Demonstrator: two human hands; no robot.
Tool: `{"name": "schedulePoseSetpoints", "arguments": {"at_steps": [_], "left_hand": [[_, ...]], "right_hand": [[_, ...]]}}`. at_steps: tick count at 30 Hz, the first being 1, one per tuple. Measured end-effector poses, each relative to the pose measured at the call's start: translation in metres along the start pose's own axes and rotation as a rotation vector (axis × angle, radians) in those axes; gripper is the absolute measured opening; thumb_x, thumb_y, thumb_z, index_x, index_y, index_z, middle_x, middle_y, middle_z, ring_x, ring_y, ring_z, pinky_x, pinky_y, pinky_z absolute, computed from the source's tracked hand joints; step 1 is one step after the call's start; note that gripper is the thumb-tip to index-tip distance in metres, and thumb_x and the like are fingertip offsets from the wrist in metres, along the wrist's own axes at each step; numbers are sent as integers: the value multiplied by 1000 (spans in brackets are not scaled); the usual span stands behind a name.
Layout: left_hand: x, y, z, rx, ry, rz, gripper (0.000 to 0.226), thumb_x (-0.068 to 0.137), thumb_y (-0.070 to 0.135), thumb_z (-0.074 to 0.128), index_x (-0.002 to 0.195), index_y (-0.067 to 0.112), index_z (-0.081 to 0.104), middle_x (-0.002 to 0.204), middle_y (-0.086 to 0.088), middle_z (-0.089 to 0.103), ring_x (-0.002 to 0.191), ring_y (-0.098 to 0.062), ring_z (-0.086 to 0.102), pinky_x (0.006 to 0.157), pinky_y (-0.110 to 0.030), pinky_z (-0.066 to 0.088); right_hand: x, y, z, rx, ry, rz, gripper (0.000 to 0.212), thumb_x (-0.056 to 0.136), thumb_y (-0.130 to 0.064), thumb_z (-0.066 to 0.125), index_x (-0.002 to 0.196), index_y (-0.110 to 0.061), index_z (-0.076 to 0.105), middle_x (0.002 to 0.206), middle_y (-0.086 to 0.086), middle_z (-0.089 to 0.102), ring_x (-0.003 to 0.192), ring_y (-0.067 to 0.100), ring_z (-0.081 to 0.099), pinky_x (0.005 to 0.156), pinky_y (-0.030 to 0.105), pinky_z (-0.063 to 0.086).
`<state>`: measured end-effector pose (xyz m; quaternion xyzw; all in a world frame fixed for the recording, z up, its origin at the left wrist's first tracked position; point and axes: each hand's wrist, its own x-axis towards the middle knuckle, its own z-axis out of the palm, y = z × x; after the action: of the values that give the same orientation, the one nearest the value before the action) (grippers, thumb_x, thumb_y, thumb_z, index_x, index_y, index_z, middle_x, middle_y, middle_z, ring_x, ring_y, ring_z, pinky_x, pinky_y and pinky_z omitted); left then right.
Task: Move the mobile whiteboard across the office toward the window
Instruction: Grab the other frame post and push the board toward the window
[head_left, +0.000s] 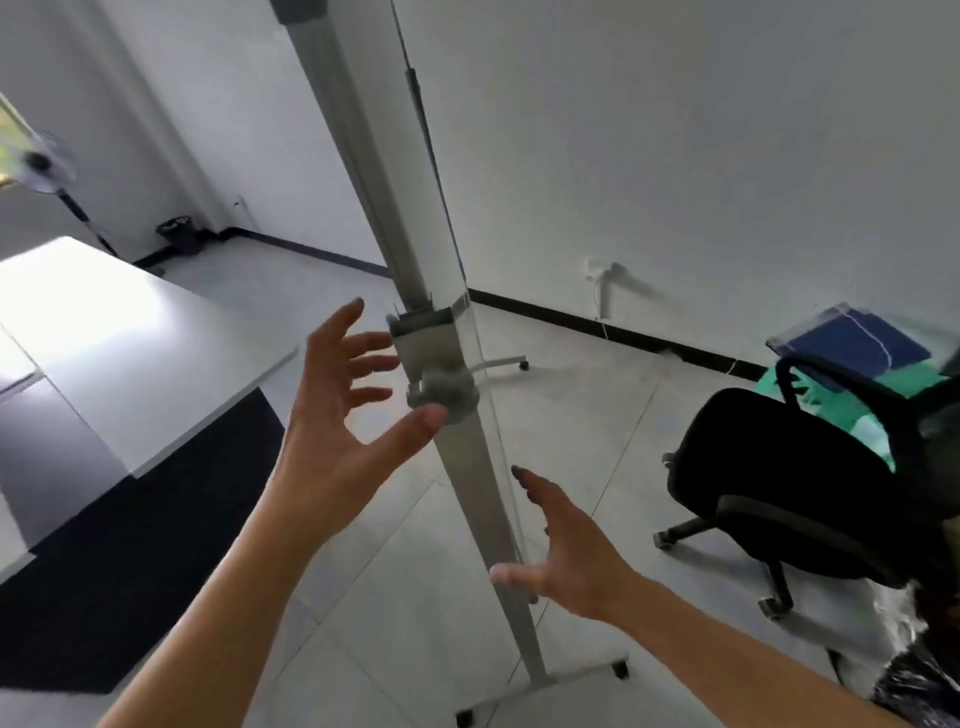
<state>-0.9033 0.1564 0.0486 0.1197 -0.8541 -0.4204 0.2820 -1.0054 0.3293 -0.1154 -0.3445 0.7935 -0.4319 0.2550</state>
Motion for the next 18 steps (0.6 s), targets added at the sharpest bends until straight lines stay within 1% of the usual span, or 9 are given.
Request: {"name": "schedulePoseSetpoints", "arguments": {"at_steps": [2, 5, 6, 9, 10, 12, 14, 15, 18], "left_hand": [[10, 13, -1, 19, -11, 65, 95, 62, 63, 73, 141, 41, 25, 125, 17, 54, 115, -1, 57, 87, -14, 51], [22, 28, 11, 8, -2, 69, 89, 66, 50, 82, 139, 36, 30, 117, 20, 53, 105, -1, 60, 78, -10, 54], [26, 28, 16, -3, 4, 45, 84, 69, 46, 82, 136, 35, 33, 114, 18, 53, 101, -5, 62, 76, -13, 57], [39, 19, 25, -10, 22, 32, 63, 76, 38, 76, 125, 30, 38, 98, 9, 55, 84, -14, 64, 71, -33, 62], [43, 15, 26, -16, 24, 40, 58, 75, 38, 72, 121, 30, 38, 92, 7, 56, 78, -16, 64, 68, -36, 61], [51, 10, 27, -26, 31, 62, 51, 75, 37, 69, 115, 28, 38, 81, 9, 56, 67, -12, 61, 64, -36, 58], [62, 5, 25, -43, 18, 54, 55, 73, 42, 70, 116, 25, 39, 80, 7, 58, 68, -14, 63, 66, -40, 59], [70, 3, 24, -61, 5, 28, 60, 71, 47, 71, 117, 23, 41, 83, 3, 60, 73, -18, 66, 69, -44, 60], [96, -4, 24, -115, -20, -51, 69, 62, 53, 76, 114, 22, 44, 91, -8, 65, 80, -26, 69, 74, -48, 61]], "right_hand": [[14, -12, 15, 24, 10, -46, 109, 60, -57, 78, 145, -45, 12, 143, -24, 31, 128, 0, 37, 104, 24, 40], [26, -21, 39, 103, 158, -34, 107, 58, -60, 78, 144, -41, 16, 137, -22, 38, 119, 6, 46, 97, 24, 48], [30, -22, 45, 121, 216, -18, 106, 58, -60, 78, 144, -41, 18, 135, -23, 38, 117, 6, 47, 97, 25, 50], [48, -21, 57, 186, 324, 28, 98, 61, -56, 79, 141, -42, 25, 132, -21, 45, 112, 7, 53, 93, 24, 53], [55, -20, 58, 203, 332, 39, 95, 63, -52, 80, 141, -41, 27, 129, -19, 49, 107, 9, 56, 90, 22, 54], [67, -19, 56, 220, 324, 70, 90, 66, -40, 81, 140, -38, 31, 114, -18, 55, 93, 9, 60, 77, 15, 54], [77, -17, 52, 207, 311, 89, 82, 66, -28, 79, 136, -35, 37, 90, -20, 54, 77, 7, 58, 62, 14, 49], [82, -15, 50, 196, 308, 94, 79, 66, -24, 77, 135, -34, 39, 81, -18, 53, 72, 8, 57, 60, 15, 48], [98, -14, 44, 185, 277, 92, 79, 66, -20, 75, 135, -35, 39, 80, -17, 53, 74, 13, 58, 65, 22, 56]]}}
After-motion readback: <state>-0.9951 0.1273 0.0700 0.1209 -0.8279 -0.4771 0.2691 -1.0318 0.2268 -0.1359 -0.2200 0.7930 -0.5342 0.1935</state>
